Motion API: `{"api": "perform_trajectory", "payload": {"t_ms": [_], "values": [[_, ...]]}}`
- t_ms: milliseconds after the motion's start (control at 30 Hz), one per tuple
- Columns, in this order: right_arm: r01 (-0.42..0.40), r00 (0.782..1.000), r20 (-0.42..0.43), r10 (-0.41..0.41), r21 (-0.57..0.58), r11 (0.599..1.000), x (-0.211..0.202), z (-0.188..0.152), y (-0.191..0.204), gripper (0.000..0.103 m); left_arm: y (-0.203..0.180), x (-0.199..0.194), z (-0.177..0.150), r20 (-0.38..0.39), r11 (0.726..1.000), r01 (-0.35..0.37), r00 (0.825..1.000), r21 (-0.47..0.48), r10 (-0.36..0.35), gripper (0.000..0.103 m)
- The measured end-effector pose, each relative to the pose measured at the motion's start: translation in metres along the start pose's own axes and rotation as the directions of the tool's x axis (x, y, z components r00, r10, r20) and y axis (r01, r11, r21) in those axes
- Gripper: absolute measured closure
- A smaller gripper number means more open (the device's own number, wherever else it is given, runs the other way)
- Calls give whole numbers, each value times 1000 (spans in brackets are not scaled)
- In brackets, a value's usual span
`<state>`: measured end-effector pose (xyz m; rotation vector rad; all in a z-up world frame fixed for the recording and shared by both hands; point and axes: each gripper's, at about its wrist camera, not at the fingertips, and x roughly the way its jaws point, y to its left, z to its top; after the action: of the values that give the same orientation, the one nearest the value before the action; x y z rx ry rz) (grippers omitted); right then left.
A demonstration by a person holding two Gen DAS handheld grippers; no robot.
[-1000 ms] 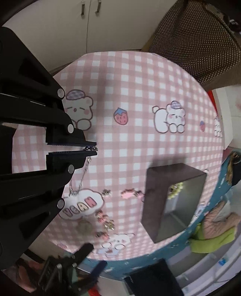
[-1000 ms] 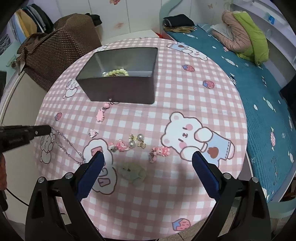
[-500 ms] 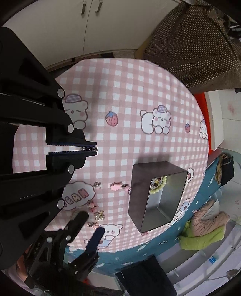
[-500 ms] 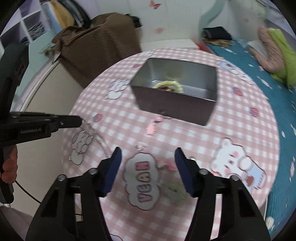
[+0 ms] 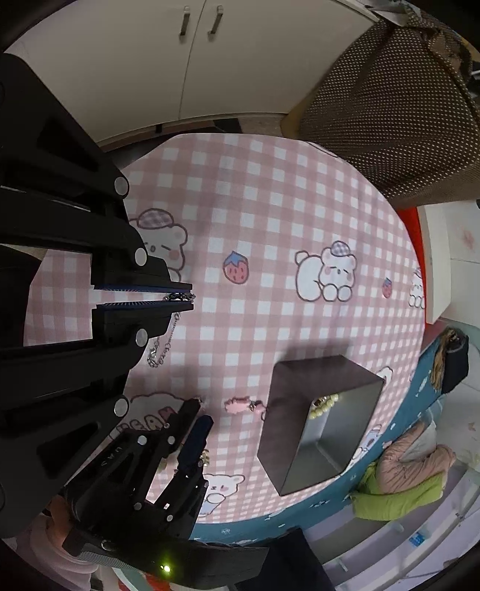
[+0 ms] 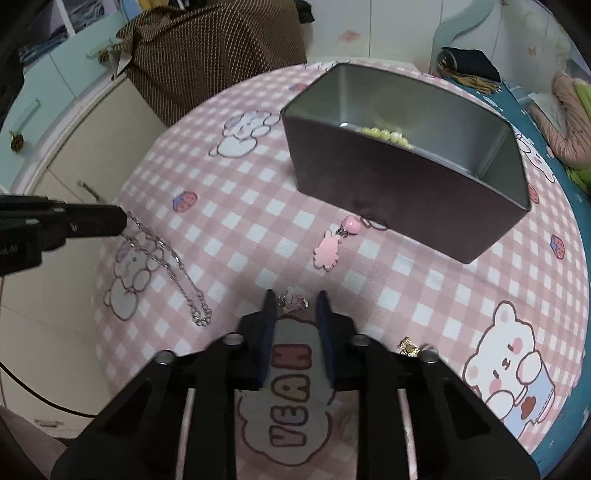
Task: Organize jewelry
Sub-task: 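Grasp the silver chain with left tool while right tool grasps a pink charm, then lower the chain and pink charm into the grey tin and release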
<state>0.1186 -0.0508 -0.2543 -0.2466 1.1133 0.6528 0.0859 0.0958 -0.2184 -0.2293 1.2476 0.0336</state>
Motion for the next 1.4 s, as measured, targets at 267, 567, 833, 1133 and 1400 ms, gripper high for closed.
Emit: {"api": "perform_trajectory", "payload": {"t_ms": [267,567,833,1133,1400], "values": [[6,1000,1,-6,-12,1000,-2,1,-3,93,-3,-2,2,8,1000,2,1000,11,-2,99],[42,995,95,-44,24,999,-40,15,-11,93,-11,-30,16,74,998,65,995,13,-65,99],[90,979,182,-96,42,995,-76,21,-17,93,-20,-70,31,166,995,90,981,43,-96,99],[141,951,264,-160,90,986,-110,24,-29,93,-49,-109,52,261,983,113,954,146,-148,99],[198,912,334,-239,152,968,-142,29,-47,93,-82,-123,70,282,956,166,931,243,-233,99]]}}
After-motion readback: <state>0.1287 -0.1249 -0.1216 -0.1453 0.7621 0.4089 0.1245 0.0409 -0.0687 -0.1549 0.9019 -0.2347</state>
